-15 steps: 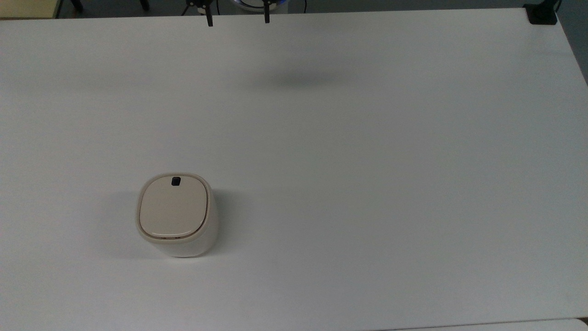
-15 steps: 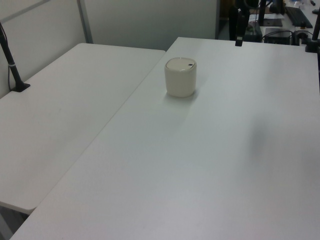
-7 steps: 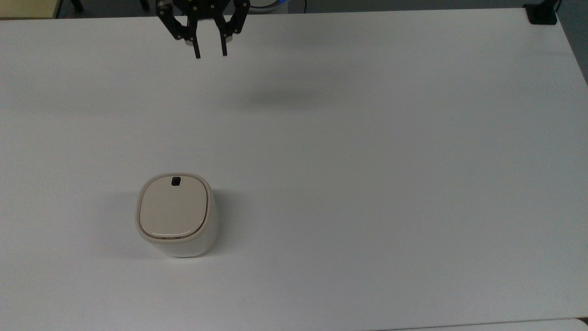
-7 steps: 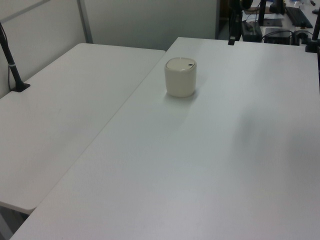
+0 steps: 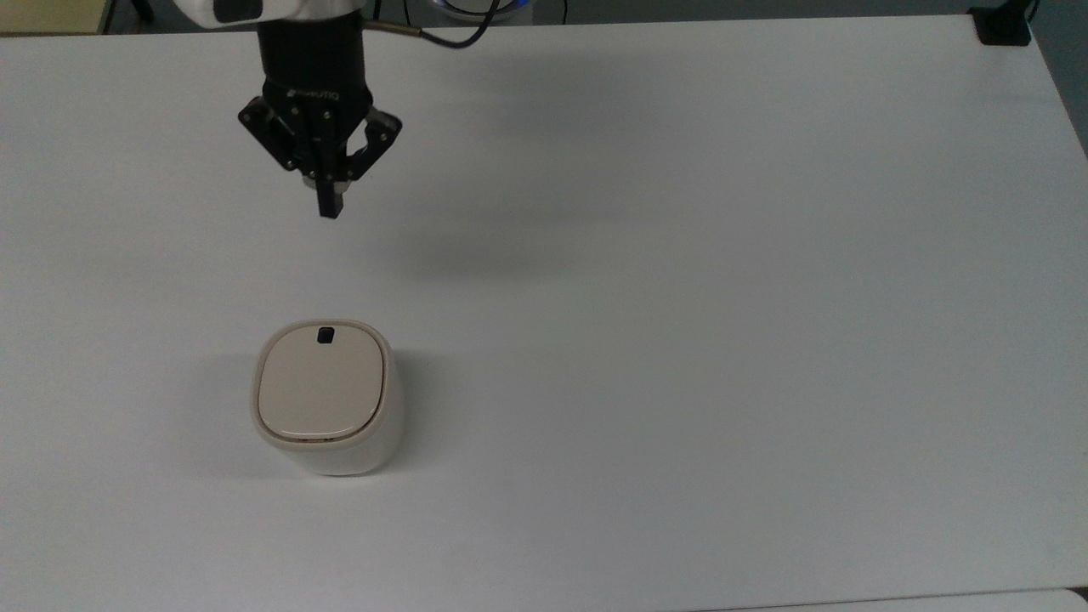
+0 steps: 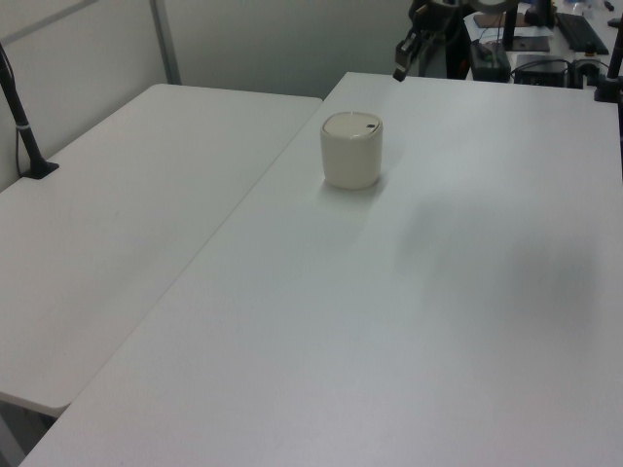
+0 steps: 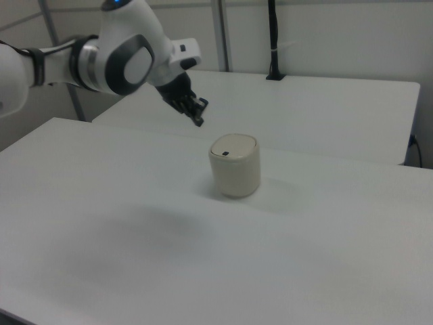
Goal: Open the trash bin
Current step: 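Move the gripper down onto the lid slot of the cream bin, then lift the gripper to flip the bin lid upward open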
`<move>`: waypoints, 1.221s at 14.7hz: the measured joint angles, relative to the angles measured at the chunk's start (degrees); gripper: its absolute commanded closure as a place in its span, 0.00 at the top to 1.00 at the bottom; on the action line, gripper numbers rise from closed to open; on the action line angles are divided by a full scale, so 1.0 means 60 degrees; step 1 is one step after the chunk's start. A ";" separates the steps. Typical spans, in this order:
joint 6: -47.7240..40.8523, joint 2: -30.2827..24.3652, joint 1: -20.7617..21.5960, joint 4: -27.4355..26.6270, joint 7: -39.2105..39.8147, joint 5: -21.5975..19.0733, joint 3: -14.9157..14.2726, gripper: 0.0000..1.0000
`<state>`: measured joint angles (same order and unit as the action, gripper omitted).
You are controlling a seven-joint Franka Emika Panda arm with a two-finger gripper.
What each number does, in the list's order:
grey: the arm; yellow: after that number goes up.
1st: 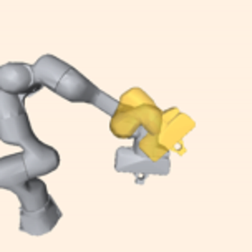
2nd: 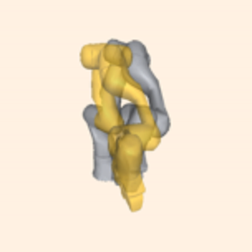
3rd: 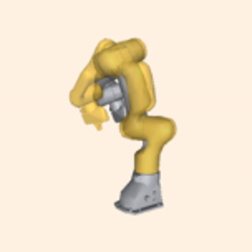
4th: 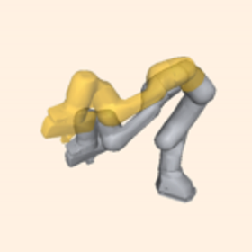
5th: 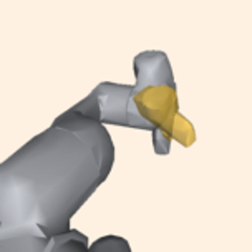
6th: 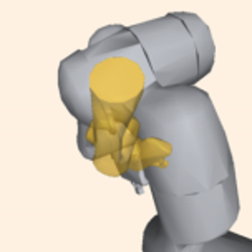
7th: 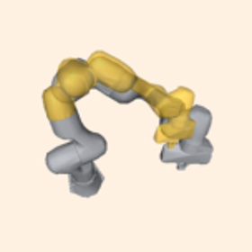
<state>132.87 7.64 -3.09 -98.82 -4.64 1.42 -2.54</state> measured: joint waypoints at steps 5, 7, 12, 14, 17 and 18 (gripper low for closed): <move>0.2014 0.0988 -0.0152 -0.0028 -0.0372 -0.0280 -0.0183 0.00; 0.2702 0.1455 -0.0151 -0.0036 -0.0550 -0.0280 -0.0183 0.00; 0.3363 0.2254 -0.0149 -0.0064 -0.0621 -0.0280 -0.0183 0.00; 0.3416 0.2343 -0.0147 -0.0118 -0.0621 -0.0279 -0.0183 0.00; 0.3431 0.2339 -0.0147 -0.0130 -0.0621 -0.0278 -0.0183 0.00; 0.3431 0.2334 -0.0148 -0.0128 -0.0628 -0.0280 -0.0183 0.00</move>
<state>153.45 21.65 -3.98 -99.59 -8.41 -0.26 -3.64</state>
